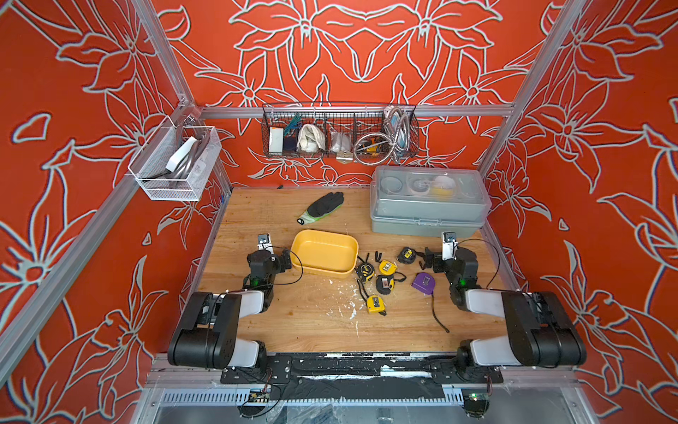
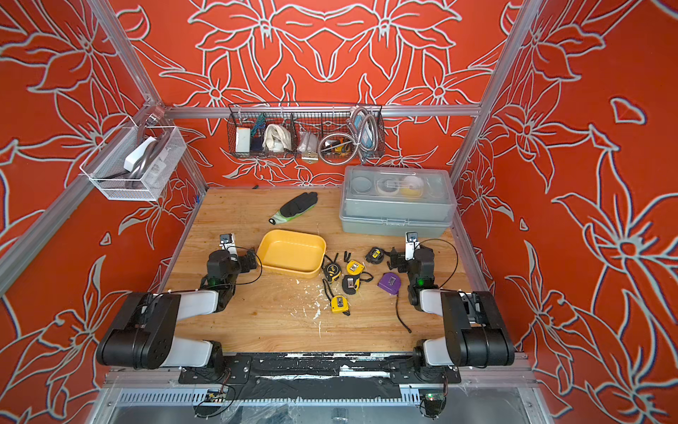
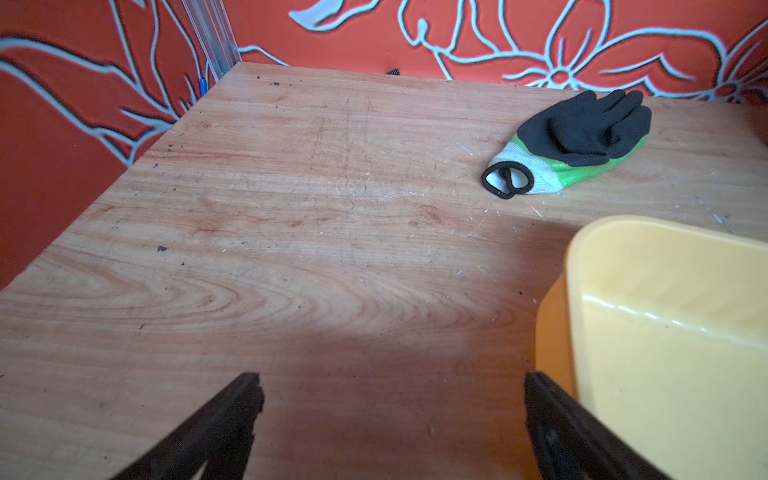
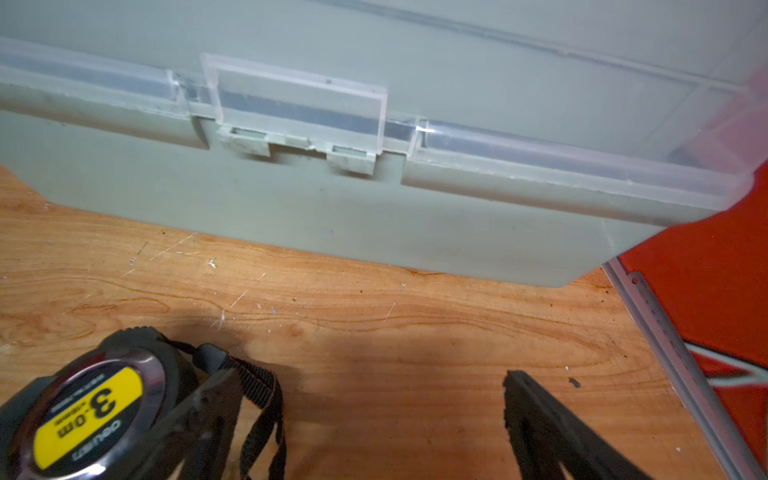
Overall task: Take the tape measure out of the storage box
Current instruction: Reset both arms
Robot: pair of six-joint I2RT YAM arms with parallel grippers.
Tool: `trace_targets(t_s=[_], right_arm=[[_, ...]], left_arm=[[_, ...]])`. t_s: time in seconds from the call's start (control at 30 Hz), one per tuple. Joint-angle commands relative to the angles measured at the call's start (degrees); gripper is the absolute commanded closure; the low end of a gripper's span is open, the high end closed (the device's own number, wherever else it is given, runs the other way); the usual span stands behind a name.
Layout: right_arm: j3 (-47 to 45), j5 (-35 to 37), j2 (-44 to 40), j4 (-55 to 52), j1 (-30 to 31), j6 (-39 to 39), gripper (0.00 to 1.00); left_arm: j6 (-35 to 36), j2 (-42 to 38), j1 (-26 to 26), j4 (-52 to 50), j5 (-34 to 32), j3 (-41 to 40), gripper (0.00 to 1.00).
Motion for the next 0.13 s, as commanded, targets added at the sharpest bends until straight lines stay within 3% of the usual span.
trace_targets(t_s=[0.0, 0.1], right_arm=[[0.08, -0.62, -0.04, 1.22, -0.42, -0.66, 0.00], [0.08, -0.57, -0.07, 1.21, -0.38, -0.65, 0.00]], left_arm=[[0.46, 0.24, 0.31, 1.15, 0.71, -0.18, 0.00], [0.46, 0.14, 0.29, 1.14, 0.71, -0.27, 0.00]])
